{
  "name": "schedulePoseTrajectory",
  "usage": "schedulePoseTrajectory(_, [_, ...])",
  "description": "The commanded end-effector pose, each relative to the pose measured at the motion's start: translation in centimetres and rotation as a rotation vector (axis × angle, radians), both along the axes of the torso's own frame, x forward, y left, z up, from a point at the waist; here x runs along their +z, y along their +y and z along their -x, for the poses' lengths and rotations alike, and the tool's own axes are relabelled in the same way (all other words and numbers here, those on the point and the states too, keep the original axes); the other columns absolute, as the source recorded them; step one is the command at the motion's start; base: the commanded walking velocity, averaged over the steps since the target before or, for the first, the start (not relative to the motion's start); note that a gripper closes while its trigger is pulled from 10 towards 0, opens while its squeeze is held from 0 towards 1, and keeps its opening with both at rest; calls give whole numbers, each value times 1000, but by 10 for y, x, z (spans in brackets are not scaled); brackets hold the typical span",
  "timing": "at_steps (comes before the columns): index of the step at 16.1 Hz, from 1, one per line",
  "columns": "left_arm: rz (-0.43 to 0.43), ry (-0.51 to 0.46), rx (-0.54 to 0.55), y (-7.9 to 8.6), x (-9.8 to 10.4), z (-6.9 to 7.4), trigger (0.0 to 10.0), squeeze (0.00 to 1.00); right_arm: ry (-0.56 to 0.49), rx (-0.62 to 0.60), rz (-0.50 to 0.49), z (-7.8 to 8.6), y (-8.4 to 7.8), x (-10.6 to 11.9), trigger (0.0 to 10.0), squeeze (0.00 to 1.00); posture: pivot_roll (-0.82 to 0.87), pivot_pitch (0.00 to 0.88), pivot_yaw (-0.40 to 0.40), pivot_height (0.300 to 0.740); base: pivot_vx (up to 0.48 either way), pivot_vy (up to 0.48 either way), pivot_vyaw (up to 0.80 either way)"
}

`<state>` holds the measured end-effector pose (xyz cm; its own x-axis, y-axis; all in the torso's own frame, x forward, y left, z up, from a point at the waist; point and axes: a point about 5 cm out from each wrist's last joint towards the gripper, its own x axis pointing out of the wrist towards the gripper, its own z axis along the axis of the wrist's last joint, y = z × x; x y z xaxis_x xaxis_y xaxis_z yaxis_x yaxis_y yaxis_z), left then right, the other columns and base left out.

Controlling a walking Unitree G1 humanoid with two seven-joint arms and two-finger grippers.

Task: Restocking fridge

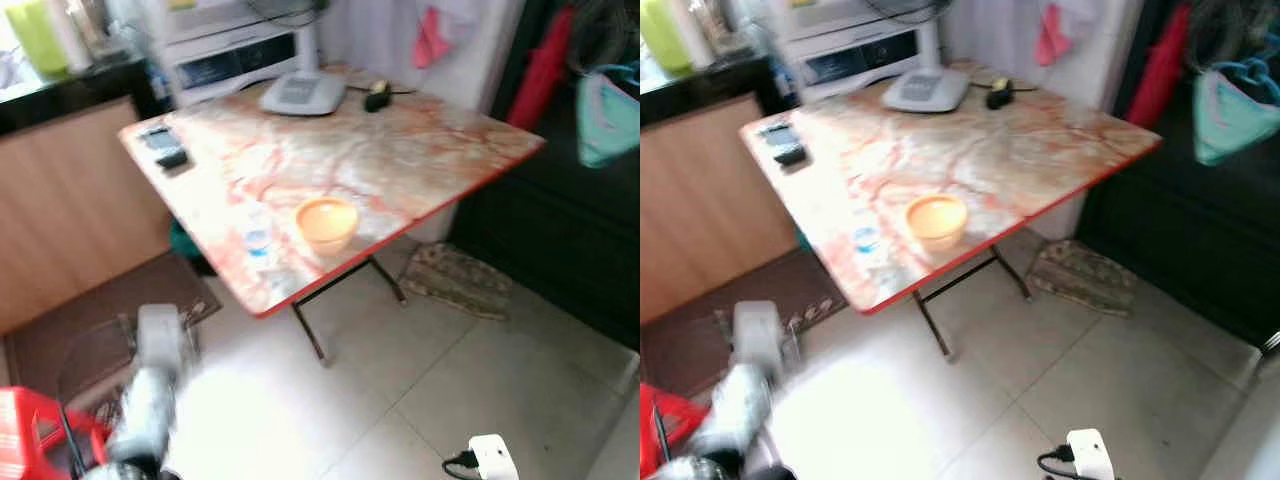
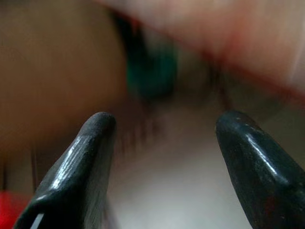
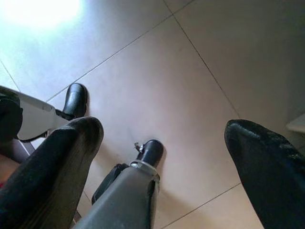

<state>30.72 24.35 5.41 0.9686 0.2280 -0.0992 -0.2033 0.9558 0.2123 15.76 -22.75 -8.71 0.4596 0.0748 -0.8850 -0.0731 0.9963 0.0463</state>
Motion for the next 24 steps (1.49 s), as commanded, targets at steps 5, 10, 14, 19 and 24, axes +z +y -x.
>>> schedulePoseTrajectory(5, [-156,-346,-209,-40,50,18,10000,0,44,-84,-13,30,-4,-10,10000,0,163,67,34,740,0,0,0])
schedulePoseTrajectory(10, [-63,-493,-353,-92,98,31,10000,0,49,-107,10,43,-10,-12,10000,0,158,121,3,740,0,0,0])
schedulePoseTrajectory(14, [-76,-566,-313,-91,128,19,10000,0,50,-40,27,43,-13,-11,10000,0,156,151,-2,740,62,0,541])
schedulePoseTrajectory(19, [-72,-536,-285,-89,139,23,10000,0,47,-77,26,45,-14,-11,10000,0,152,171,-3,740,270,0,0])
schedulePoseTrajectory(24, [-67,-511,-284,-92,143,24,10000,0,37,-125,26,47,-14,-12,10000,0,157,177,3,740,273,0,453])
